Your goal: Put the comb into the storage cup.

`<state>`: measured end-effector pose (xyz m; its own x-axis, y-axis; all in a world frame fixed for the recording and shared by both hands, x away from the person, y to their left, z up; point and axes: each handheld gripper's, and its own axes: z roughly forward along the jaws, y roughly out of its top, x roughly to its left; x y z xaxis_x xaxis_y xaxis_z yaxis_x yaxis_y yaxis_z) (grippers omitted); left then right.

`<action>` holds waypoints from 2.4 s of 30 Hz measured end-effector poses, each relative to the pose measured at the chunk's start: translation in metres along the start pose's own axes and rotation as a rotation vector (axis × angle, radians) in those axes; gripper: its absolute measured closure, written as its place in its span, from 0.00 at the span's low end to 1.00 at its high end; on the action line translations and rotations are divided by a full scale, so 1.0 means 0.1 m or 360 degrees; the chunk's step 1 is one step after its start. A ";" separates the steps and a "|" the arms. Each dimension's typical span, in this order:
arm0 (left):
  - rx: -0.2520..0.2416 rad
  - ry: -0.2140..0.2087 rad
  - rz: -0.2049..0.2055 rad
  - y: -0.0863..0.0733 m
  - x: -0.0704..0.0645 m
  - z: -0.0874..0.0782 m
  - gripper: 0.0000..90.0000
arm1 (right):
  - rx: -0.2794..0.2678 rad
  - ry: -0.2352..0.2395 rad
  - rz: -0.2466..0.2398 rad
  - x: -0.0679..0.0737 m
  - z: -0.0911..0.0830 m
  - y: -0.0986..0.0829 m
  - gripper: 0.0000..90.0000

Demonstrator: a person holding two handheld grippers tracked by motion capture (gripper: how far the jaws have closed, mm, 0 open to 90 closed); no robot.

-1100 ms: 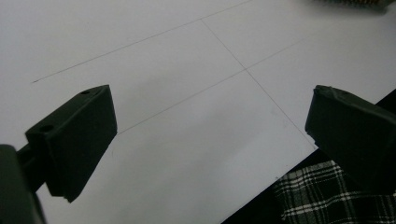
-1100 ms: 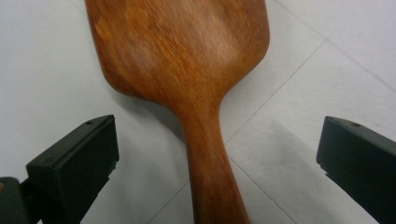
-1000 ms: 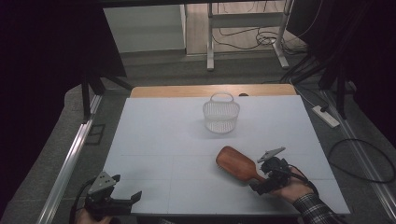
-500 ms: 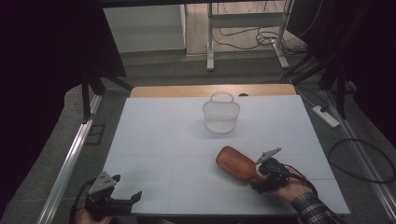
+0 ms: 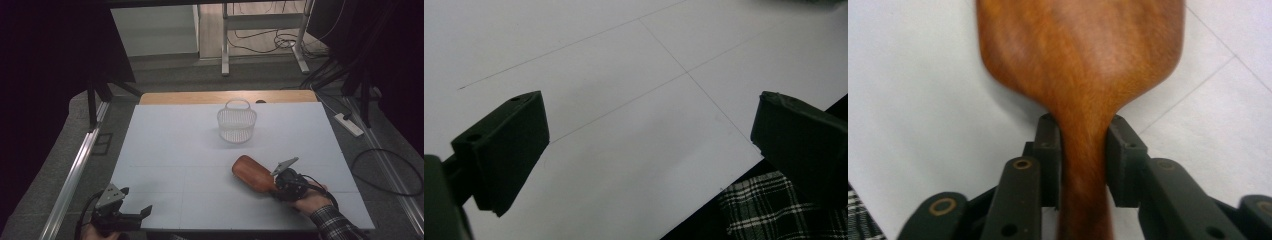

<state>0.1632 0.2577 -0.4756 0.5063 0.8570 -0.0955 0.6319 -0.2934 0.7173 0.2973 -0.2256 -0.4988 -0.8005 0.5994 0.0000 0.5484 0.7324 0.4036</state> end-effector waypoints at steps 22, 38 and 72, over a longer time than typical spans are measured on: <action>0.0128 -0.0054 0.0011 0.06 -0.01 0.08 0.01 | -0.0152 -0.0042 -0.0006 0.07 -0.10 -0.01 0.80; 0.0003 -0.0161 0.0088 0.20 -0.03 0.20 0.00 | -0.0301 -0.0015 0.0033 0.05 -0.27 0.01 0.80; -0.0022 -0.0413 0.0159 0.80 -0.20 0.71 0.00 | -0.0557 -0.0048 0.0057 0.14 -0.45 0.09 0.80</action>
<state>0.2451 0.1871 -0.4650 0.7000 0.6866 -0.1963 0.5644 -0.3636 0.7411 0.2800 -0.2246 -0.4536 -0.7718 0.6359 -0.0050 0.4557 0.5586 0.6931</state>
